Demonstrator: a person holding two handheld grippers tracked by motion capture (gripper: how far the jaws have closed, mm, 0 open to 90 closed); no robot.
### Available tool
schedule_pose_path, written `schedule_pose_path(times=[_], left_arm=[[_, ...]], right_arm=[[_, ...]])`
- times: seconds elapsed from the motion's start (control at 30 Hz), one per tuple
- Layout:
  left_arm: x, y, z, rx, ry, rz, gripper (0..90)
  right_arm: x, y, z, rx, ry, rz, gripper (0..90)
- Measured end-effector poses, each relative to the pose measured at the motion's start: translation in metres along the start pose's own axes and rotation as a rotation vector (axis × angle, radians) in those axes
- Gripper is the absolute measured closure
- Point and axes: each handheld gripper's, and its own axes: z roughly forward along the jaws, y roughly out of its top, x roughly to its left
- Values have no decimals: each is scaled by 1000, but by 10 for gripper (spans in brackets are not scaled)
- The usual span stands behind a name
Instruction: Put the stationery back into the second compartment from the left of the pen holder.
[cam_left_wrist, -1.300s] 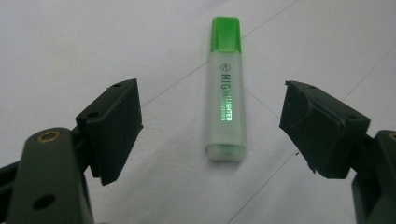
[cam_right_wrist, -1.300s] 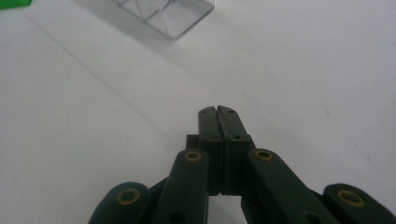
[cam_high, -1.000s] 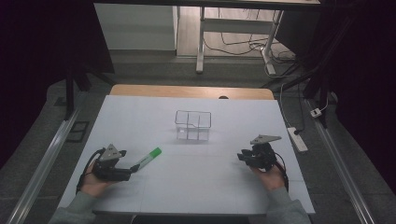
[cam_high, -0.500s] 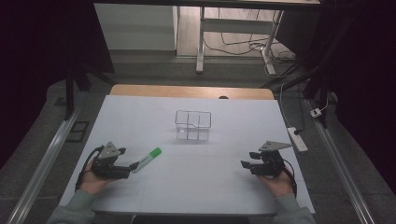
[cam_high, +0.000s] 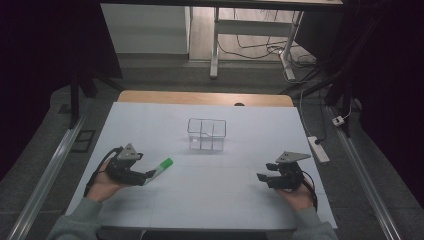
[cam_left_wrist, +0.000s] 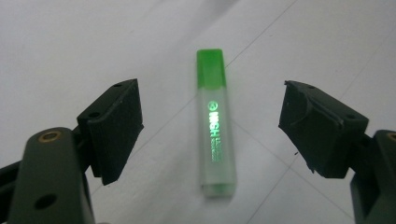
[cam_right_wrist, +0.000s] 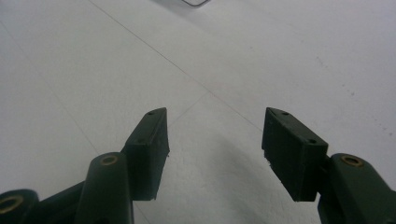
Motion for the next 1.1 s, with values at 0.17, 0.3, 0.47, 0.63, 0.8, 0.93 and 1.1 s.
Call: schedule_pose_path(times=[0.17, 0.3, 0.47, 0.63, 0.8, 0.93, 1.1], left_arm=[[-4, 11, 7, 30, -20, 36, 212], [-4, 18, 13, 50, -25, 55, 212], [-3, 27, 19, 62, -32, 69, 214], [-2, 37, 29, 90, -33, 89, 213], [0, 44, 37, 116, -39, 99, 214], [4, 52, 48, 157, -36, 85, 215], [9, 55, 60, 207, -29, 57, 218]], right_arm=[[0, 1, 0, 2, -1, -1, 412], [0, 1, 1, 5, 4, -6, 411], [1, 1, 2, 8, 7, -6, 410], [1, 0, 3, 17, 11, -7, 408], [1, 0, 5, 28, 9, -11, 406], [1, 0, 5, 31, 10, -11, 405], [1, 0, 6, 36, 11, -14, 404]])
